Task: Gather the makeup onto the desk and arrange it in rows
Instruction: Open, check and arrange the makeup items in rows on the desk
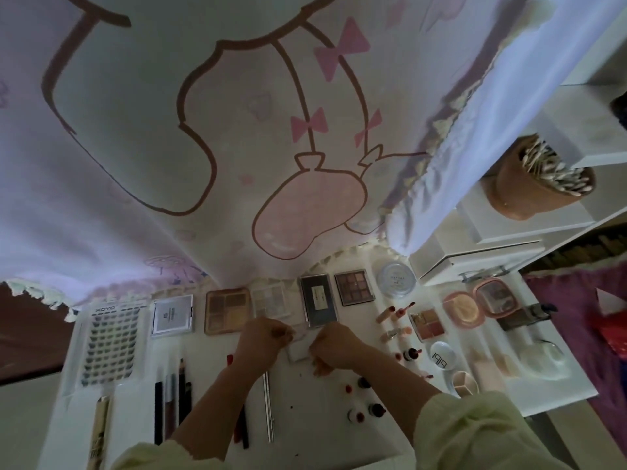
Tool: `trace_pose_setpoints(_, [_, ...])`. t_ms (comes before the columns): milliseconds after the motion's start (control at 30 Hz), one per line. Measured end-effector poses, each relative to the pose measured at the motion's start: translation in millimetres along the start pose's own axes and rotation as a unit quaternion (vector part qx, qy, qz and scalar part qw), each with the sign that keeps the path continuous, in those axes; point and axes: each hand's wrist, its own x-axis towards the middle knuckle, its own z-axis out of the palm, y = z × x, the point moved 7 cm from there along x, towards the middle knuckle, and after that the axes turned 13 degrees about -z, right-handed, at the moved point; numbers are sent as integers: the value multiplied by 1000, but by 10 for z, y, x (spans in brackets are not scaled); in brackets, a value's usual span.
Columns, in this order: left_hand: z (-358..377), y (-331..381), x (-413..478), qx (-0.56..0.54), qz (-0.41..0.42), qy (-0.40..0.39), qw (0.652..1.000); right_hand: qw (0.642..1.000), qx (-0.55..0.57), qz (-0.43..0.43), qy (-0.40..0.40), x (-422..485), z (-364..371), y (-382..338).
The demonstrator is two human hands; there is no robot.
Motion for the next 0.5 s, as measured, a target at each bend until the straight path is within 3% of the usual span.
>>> trace_pose_setpoints(333, [46,-59,26,17,-11,26,999,998,-48,-35,-2,-61,-123,-67])
trace_pose_setpoints(500, [-133,-104,-192,-8,-40,69,997,987,-113,-85,80,-142,-634,-160])
